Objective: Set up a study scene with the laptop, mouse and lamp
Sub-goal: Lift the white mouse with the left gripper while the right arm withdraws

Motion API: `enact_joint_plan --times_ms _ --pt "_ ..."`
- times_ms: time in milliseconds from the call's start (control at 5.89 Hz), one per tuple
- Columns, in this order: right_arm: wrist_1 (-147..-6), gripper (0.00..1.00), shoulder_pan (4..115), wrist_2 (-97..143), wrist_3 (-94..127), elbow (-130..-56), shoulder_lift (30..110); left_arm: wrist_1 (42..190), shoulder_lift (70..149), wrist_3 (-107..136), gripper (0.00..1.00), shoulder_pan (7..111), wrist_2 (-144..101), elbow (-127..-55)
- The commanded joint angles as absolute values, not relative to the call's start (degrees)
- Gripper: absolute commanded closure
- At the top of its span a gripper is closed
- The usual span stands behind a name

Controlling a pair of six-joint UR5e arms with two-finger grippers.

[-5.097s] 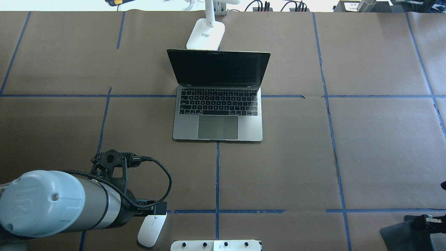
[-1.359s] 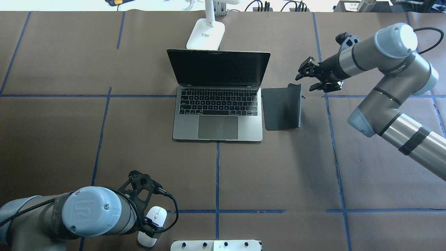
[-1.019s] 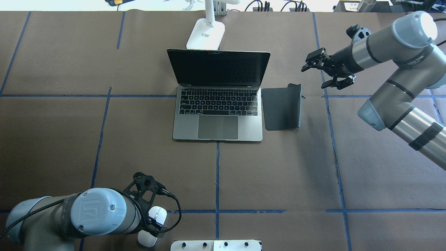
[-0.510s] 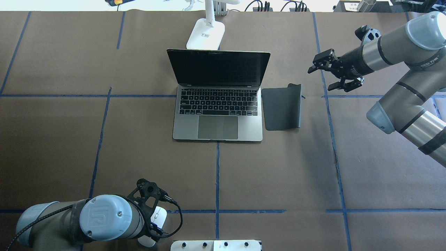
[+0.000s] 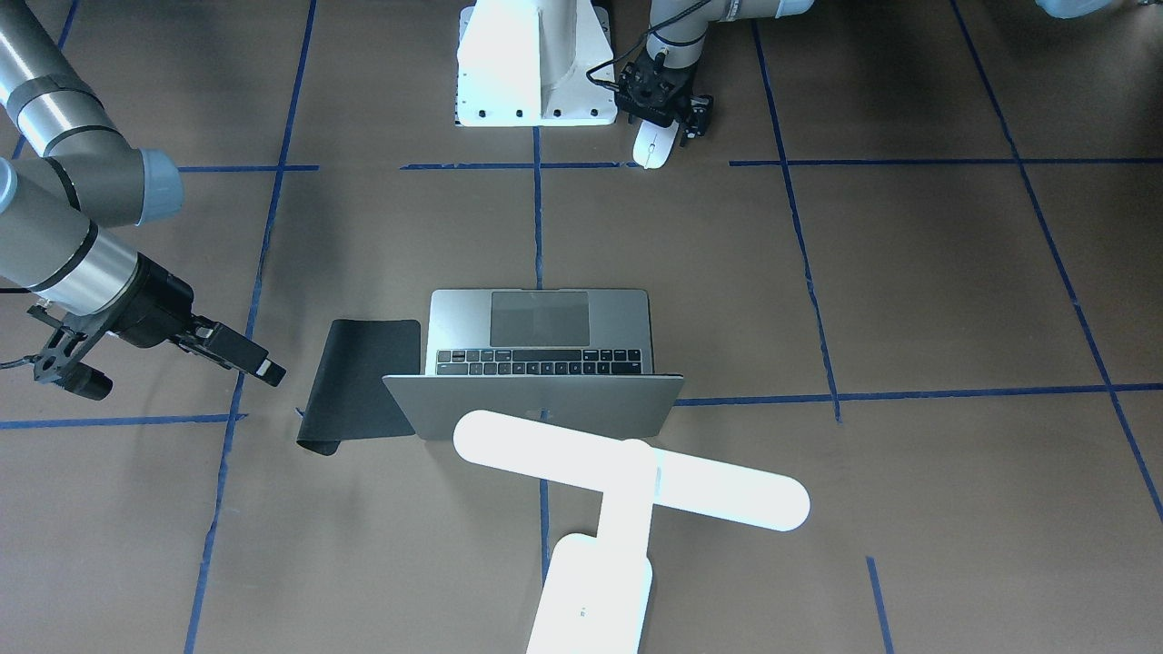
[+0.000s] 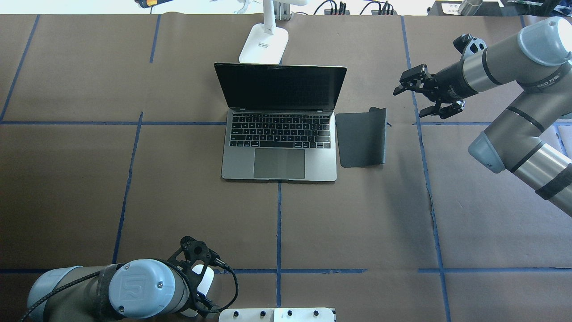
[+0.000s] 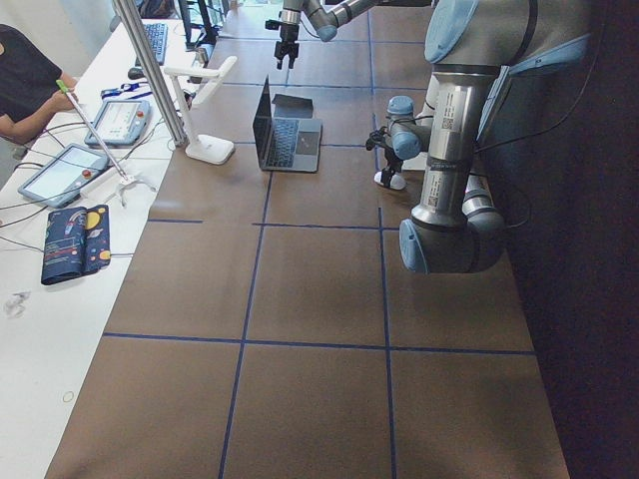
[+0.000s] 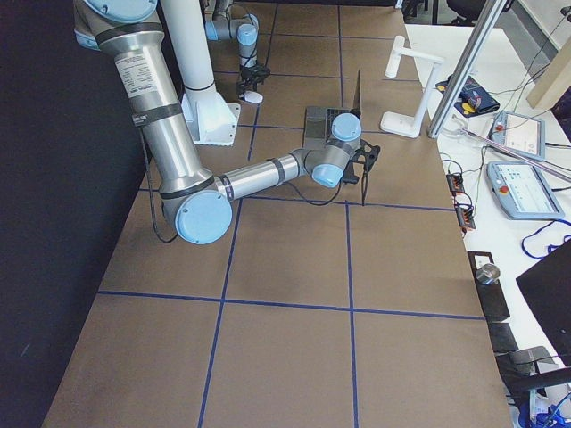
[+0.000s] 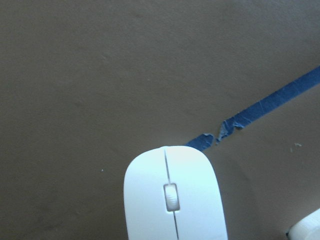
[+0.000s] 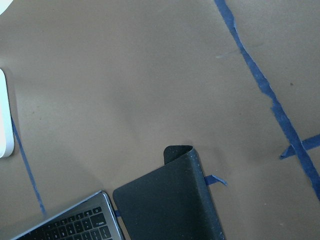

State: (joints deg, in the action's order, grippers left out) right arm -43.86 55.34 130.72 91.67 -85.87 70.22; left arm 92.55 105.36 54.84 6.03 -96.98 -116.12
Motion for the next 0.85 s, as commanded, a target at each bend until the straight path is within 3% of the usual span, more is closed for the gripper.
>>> enact_joint_plan --times_ms 0,170,510,680 --pt "-43.9 0.0 55.5 131.0 91.7 -86.0 70.4 92.5 105.6 54.6 0.0 6.0 -96.9 -115.9" --pt "-43.9 0.0 55.5 131.1 91.7 -86.0 70.4 92.5 105.6 54.7 0.06 5.9 -96.9 -115.2" --pt "-43.9 0.0 55.5 131.4 91.7 -86.3 70.4 92.5 105.7 54.8 0.52 6.2 -96.9 -115.4" --pt "-43.8 0.0 55.5 131.4 91.7 -86.8 70.6 92.5 105.8 55.0 0.7 6.8 -96.4 -115.9"
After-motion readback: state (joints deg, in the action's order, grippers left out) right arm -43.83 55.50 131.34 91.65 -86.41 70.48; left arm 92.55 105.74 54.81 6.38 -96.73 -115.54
